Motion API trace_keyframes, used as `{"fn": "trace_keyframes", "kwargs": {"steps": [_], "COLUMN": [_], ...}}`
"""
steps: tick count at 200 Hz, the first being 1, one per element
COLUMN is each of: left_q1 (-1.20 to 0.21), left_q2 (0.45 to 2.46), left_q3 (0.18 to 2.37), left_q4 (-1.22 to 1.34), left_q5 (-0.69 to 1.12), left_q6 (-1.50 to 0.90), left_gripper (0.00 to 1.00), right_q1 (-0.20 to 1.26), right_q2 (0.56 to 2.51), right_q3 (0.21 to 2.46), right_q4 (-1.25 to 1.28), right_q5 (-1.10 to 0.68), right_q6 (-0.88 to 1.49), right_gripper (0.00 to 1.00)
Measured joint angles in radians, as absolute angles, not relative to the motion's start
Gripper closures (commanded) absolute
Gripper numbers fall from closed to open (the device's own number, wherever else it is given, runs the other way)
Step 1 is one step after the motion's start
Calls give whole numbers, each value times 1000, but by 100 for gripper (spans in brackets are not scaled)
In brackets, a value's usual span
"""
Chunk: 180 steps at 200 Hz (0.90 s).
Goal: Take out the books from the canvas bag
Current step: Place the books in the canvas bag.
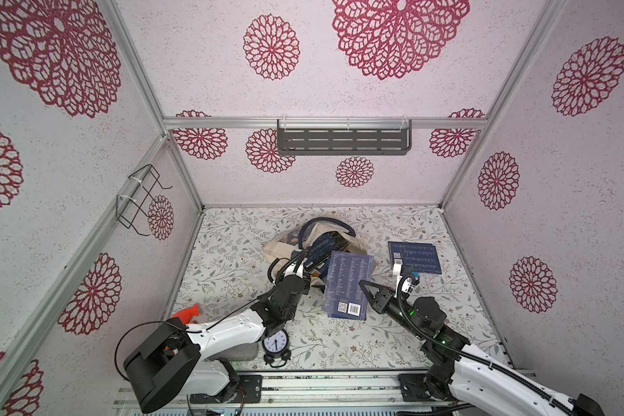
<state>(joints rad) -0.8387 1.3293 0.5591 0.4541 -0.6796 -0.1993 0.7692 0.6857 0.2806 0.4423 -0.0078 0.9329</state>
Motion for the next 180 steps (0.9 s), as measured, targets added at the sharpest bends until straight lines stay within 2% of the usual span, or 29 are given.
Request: {"fn": "trace_keyframes", "kwargs": {"steps": [53,127,180], "left_q1": [-839,-846,-849], "left_q2": [1328,1328,1334], "left_q3": [556,543,543], "left_q4": [461,488,494], "left_q5": [-659,-638,-632], "left_q6": [-189,-143,-118], "left_gripper": [100,100,100], "right_q1": [757,543,497], "right_q2": [834,1054,1125], "right_q3": [333,538,614], "right_q4": [412,449,443], "right_q5": [-19,-228,-312], "right_q6": [909,944,954], "right_gripper": [100,100,100]}}
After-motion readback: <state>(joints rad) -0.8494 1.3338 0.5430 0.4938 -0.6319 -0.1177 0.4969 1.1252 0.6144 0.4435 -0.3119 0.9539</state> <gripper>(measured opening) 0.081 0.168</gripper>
